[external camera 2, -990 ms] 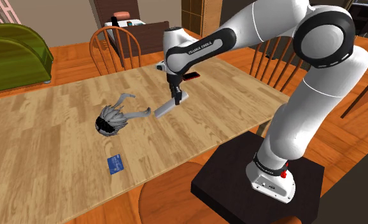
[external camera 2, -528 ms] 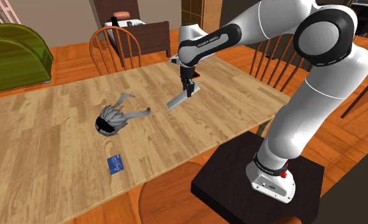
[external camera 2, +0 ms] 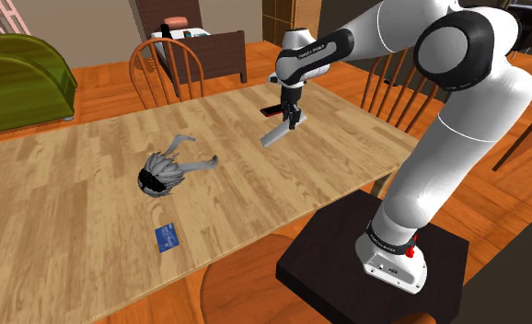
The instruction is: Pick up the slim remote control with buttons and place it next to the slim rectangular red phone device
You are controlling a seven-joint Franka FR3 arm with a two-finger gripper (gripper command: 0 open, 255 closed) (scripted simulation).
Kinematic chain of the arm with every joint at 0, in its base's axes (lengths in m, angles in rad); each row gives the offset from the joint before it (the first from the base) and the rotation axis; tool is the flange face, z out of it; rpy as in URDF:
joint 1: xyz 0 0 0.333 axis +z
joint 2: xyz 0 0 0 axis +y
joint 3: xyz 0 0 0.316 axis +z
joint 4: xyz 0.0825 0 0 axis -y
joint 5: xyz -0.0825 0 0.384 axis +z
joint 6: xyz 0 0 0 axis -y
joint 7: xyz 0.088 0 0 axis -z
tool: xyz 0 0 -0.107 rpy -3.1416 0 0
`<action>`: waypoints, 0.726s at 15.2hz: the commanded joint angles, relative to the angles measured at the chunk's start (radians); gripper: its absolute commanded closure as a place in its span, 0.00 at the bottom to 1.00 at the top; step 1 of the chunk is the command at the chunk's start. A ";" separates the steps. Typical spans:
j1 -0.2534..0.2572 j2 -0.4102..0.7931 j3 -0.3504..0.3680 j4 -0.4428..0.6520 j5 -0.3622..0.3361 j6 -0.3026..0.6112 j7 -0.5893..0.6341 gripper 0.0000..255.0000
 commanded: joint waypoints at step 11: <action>-0.138 0.158 -0.152 0.186 0.058 -0.039 -0.320 1.00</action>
